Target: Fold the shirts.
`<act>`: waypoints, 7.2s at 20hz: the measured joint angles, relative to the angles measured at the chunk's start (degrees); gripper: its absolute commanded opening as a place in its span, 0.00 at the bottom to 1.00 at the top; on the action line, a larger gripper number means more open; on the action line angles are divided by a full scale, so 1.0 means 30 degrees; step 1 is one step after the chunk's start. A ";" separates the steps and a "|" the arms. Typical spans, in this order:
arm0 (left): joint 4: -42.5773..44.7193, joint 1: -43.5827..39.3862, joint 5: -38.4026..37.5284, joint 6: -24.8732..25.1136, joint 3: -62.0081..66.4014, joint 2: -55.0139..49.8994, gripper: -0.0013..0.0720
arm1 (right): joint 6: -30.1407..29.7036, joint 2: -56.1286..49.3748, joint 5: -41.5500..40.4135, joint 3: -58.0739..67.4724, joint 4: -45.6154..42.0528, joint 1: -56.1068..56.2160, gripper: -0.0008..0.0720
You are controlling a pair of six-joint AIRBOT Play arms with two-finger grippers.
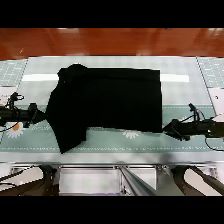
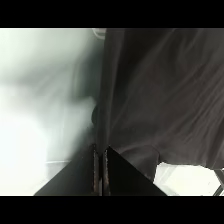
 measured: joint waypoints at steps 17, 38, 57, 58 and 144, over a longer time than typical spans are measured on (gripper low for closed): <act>-0.1858 0.0000 -0.0299 0.0248 0.0372 0.1115 0.06 | -0.0809 -0.2084 -0.2215 0.3366 0.3060 0.2914 0.05; -0.0816 -0.2229 0.4583 -0.2055 1.6881 1.5977 0.06 | 0.3665 0.8590 0.1494 2.8064 -0.4524 0.2914 0.05; 0.5122 -0.8371 0.4619 -0.5027 1.0979 0.8284 0.06 | 0.4029 0.6164 0.1275 1.5198 -0.3628 0.2914 0.05; 0.4925 -0.8648 0.5311 -0.4896 1.0914 0.6783 0.06 | 0.3621 0.4801 0.0226 1.4739 -0.3082 0.2914 0.05; 0.0539 -0.4947 0.1537 -0.1872 -0.5756 0.4087 0.06 | 0.3177 0.3876 0.2703 -0.0678 -0.4903 -0.4809 0.58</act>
